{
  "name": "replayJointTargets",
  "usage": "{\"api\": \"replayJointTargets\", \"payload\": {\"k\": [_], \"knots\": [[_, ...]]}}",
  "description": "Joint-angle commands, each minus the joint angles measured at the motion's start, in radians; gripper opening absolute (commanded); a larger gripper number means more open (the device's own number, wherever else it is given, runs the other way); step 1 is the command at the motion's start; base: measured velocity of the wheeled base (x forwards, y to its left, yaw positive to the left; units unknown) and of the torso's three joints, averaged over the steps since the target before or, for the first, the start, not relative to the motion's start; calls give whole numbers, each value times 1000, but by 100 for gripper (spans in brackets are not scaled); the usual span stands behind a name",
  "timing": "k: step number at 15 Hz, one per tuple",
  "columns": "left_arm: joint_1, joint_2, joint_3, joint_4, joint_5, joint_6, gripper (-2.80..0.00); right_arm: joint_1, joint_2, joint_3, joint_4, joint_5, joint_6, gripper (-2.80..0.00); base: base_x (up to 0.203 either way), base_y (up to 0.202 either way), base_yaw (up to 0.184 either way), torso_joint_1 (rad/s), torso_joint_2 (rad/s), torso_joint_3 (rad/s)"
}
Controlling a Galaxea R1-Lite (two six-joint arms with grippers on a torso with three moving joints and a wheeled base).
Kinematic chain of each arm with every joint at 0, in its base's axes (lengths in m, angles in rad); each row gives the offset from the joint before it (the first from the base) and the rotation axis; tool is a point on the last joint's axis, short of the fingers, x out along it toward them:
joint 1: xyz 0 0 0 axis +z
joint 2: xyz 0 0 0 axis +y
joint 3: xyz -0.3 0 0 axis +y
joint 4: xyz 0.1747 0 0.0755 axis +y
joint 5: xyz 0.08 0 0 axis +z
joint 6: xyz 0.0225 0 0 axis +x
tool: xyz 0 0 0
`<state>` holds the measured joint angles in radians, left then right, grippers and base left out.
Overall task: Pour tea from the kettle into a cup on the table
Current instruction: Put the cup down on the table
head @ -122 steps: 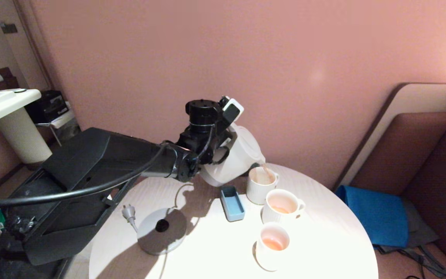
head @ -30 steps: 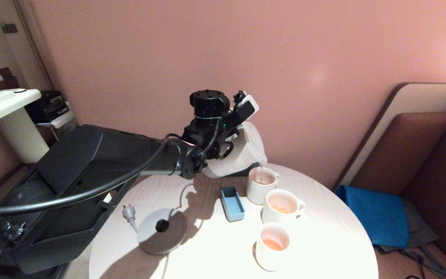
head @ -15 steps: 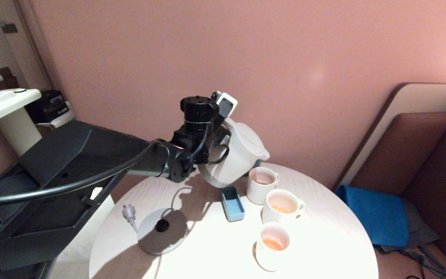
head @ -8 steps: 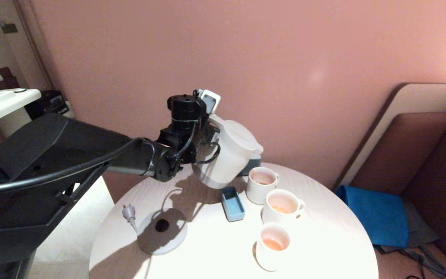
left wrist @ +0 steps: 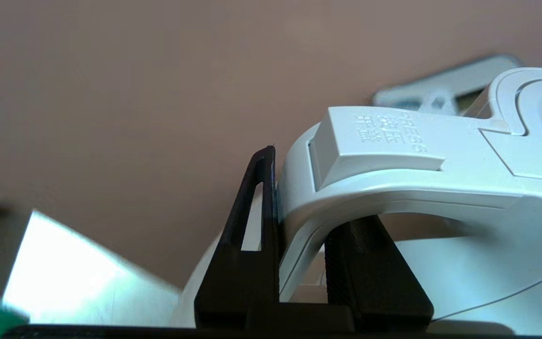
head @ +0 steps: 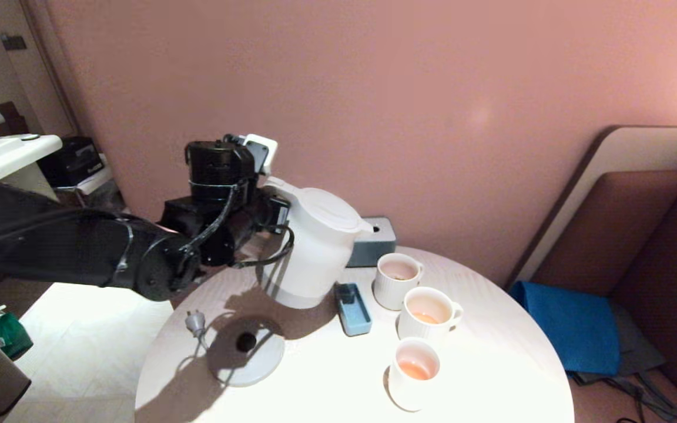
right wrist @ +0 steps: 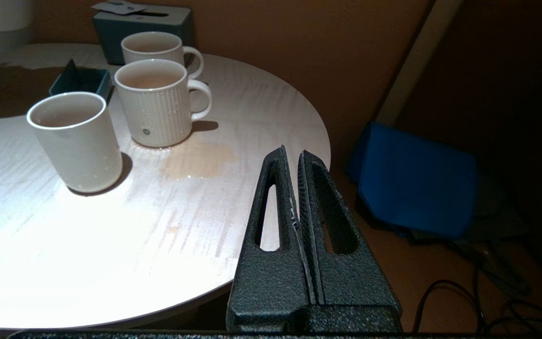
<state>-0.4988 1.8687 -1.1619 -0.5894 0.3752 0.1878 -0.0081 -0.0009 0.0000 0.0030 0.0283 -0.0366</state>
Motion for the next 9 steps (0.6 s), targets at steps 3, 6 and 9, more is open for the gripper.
{"api": "replayJointTargets", "payload": {"k": [3, 6, 9], "knots": [[17, -310, 287, -6, 2, -139, -280, 0, 1, 0, 0, 1, 0, -280, 0, 0, 0, 0, 0, 0], [42, -439, 456, -9, 16, -329, -280, -1, 1, 0, 0, 1, 0, -280, 0, 0, 0, 0, 0, 0], [74, -509, 634, -101, 20, -410, -280, 0, 1, 0, 0, 1, 0, -280, 0, 0, 0, 0, 0, 0]]}}
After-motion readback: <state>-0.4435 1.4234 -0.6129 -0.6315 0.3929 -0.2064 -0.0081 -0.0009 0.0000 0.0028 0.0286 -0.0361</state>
